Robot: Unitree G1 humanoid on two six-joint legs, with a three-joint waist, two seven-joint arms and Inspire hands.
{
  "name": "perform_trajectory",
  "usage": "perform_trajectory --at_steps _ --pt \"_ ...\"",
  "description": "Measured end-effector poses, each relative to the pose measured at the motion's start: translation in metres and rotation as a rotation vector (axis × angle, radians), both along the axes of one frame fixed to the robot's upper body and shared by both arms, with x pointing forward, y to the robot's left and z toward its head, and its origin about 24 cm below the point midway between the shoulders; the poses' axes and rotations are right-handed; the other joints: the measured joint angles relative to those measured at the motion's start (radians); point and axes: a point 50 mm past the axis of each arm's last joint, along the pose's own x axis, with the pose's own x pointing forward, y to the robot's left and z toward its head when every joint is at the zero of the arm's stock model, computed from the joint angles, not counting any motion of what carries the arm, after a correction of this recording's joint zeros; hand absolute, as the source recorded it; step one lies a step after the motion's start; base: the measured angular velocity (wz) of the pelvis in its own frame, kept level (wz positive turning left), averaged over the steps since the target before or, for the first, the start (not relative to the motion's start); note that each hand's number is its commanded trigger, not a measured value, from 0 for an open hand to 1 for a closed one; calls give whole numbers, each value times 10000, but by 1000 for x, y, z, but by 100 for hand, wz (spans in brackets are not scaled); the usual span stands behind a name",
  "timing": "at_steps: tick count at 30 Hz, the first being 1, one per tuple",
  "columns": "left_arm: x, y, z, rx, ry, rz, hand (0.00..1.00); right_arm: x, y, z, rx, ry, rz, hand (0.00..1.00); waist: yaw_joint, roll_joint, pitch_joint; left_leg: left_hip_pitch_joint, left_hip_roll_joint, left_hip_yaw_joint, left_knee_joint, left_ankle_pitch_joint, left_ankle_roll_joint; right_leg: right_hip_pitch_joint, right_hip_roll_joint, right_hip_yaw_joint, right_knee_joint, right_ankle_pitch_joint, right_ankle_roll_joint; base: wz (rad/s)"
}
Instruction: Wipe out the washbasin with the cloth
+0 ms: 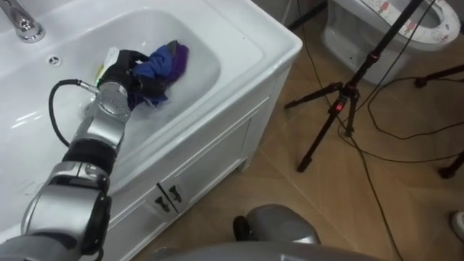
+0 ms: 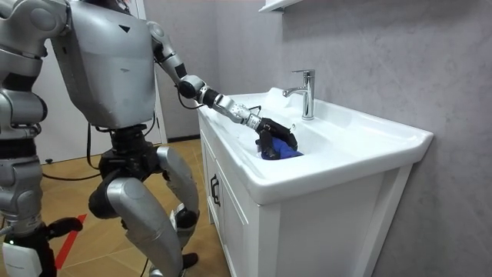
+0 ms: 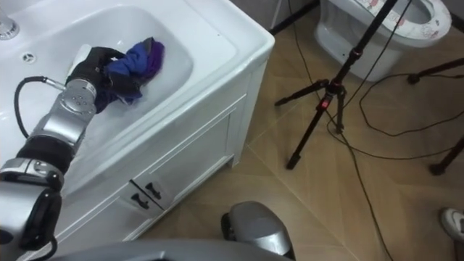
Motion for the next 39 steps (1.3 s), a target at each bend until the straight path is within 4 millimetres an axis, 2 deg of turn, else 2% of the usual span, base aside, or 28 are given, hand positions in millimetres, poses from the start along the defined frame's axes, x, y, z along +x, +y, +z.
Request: perform_trajectory --at_steps 1,2,5,9,11,14,15,18,20,23,25,26,27,30,32,35,39 --pt "0 -1 1 69 -44 -146 100 2 0 0 37 -90 13 0 120 -27 -8 -14 9 115 9 0 0 -71 -108 -172 124 -39 -33 -19" --pt "0 -1 0 167 -76 -272 100 6 1 0 93 -210 29 0 237 -31 -6 -16 20 172 55 -3 -6 -123 -101 -153 172 -57 -55 -17" --pt "-2 0 -3 447 40 -446 100 12 2 0 155 -479 97 0 312 -9 -20 6 20 122 38 13 -39 -80 -88 -185 176 -87 -85 -1" --pt "-8 3 -12 749 405 -619 100 23 1 -1 156 -798 262 0 338 117 -79 -7 4 105 13 14 -41 -68 -93 -196 165 -106 -61 0" --pt "-16 4 -19 876 609 -699 100 27 1 -1 147 -885 279 0 364 247 -146 4 -10 96 -29 15 -42 -56 -101 -201 137 -120 -37 0" --pt "-23 6 -26 1122 804 -883 100 32 -2 0 102 -1111 354 0 457 429 -167 38 -47 54 -98 26 -57 -4 -119 -233 96 -116 -38 4" --pt "-26 6 -29 1238 912 -963 100 33 -3 0 66 -1162 402 0 470 462 -169 56 -93 23 -130 32 -57 6 -147 -235 118 -126 -45 6" --pt "-36 7 -37 1381 1101 -1206 100 38 -10 2 -104 -1300 522 0 520 579 -161 197 -438 -175 -434 125 3 74 -347 -234 200 -304 89 10" --pt "-40 7 -40 1491 1117 -1399 100 41 -13 3 -169 -1436 349 0 754 599 -167 221 -702 -401 -640 210 57 78 -443 -240 237 -361 131 11" --pt "-49 11 -44 1319 1153 -1237 100 42 -17 4 -330 -1560 153 0 963 614 -179 359 -817 -561 -817 263 38 227 -469 -291 151 -366 112 4" --pt "-59 16 -49 1234 1211 -1021 100 46 -21 5 -482 -1651 104 0 985 664 -228 363 -1003 -950 -905 274 58 322 -547 -462 147 -414 42 19" --pt "-62 17 -50 1247 1227 -1007 100 48 -22 5 -500 -1704 92 0 1002 696 -255 355 -1036 -1017 -942 284 63 329 -558 -488 144 -421 30 18" --pt "-69 19 -52 1344 1278 -1049 100 53 -24 6 -540 -1793 146 0 1033 785 -343 333 -1063 -1096 -999 297 52 341 -567 -542 105 -433 17 15" --pt "-83 21 -53 1947 1343 -1421 100 55 -26 6 -599 -1864 89 0 1252 969 -384 399 -1077 -1257 -1110 328 2 490 -574 -701 18 -503 -16 16" --pt "-94 20 -55 2020 1338 -1537 100 58 -27 7 -672 -1955 -15 0 1449 1018 -391 592 -1234 -1359 -1442 463 -10 629 -654 -729 -54 -586 2 16" --pt "-103 19 -53 2349 1409 -1863 100 64 -29 7 -821 -2017 180 0 1540 1027 -388 752 -1377 -1610 -1662 511 -23 816 -733 -709 -55 -749 71 23" --pt "-105 15 -46 2449 1549 -2255 100 71 -32 8 -964 -2093 74 0 1681 1038 -380 816 -1503 -1807 -1756 549 -2 956 -828 -962 -64 -841 123 16"
